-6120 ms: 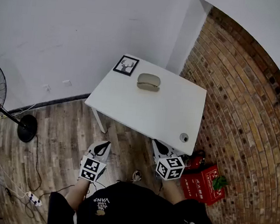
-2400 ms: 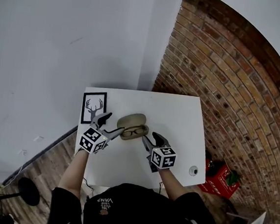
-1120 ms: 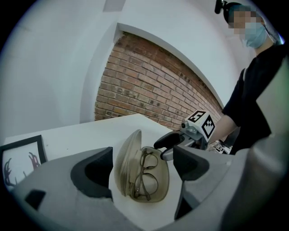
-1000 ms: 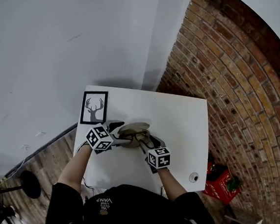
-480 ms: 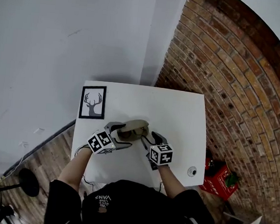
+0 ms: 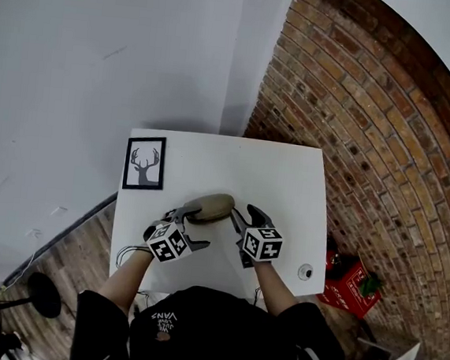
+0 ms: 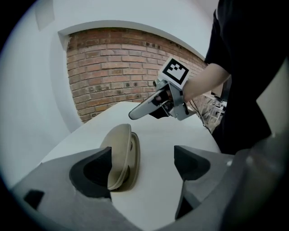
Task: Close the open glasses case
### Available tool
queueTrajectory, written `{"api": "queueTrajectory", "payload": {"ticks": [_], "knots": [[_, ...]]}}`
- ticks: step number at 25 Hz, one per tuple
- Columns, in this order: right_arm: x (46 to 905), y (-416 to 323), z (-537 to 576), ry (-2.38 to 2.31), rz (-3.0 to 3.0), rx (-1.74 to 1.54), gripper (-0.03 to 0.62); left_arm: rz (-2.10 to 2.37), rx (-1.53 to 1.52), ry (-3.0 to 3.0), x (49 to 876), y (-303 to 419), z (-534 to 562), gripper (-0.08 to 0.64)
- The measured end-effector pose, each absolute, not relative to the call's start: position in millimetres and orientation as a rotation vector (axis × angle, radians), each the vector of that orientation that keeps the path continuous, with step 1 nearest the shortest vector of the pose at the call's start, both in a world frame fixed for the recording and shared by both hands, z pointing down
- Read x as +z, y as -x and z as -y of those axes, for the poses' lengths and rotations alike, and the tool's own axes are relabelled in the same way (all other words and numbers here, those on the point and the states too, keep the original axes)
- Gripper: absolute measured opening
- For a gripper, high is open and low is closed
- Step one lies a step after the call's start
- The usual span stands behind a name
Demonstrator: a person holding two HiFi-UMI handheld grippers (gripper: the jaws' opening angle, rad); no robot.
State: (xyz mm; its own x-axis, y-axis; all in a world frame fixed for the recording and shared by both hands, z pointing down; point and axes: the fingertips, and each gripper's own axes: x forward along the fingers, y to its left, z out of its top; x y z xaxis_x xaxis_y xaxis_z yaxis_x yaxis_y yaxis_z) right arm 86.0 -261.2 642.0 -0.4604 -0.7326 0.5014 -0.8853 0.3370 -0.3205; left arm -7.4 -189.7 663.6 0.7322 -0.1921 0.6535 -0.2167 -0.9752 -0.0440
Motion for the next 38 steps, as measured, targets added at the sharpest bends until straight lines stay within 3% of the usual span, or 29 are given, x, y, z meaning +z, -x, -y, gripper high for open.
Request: {"api": "queueTrajectory", "payload": {"ticks": [17,24,38], "knots": [[686,-93,272,-1.416,2.180,0.836,0.215,0.358,1.210,-2.881,695,0,167,0.436],[687,-97,275,-1.426,2.155,0.790,0.272,0.388,1.118,-2.878,696,-1,168,0.463],[676,-94,260,-1.482,2.155,0.804,0.244,0.542,1.137,-2.904,691,-1,174,0.451]]}}
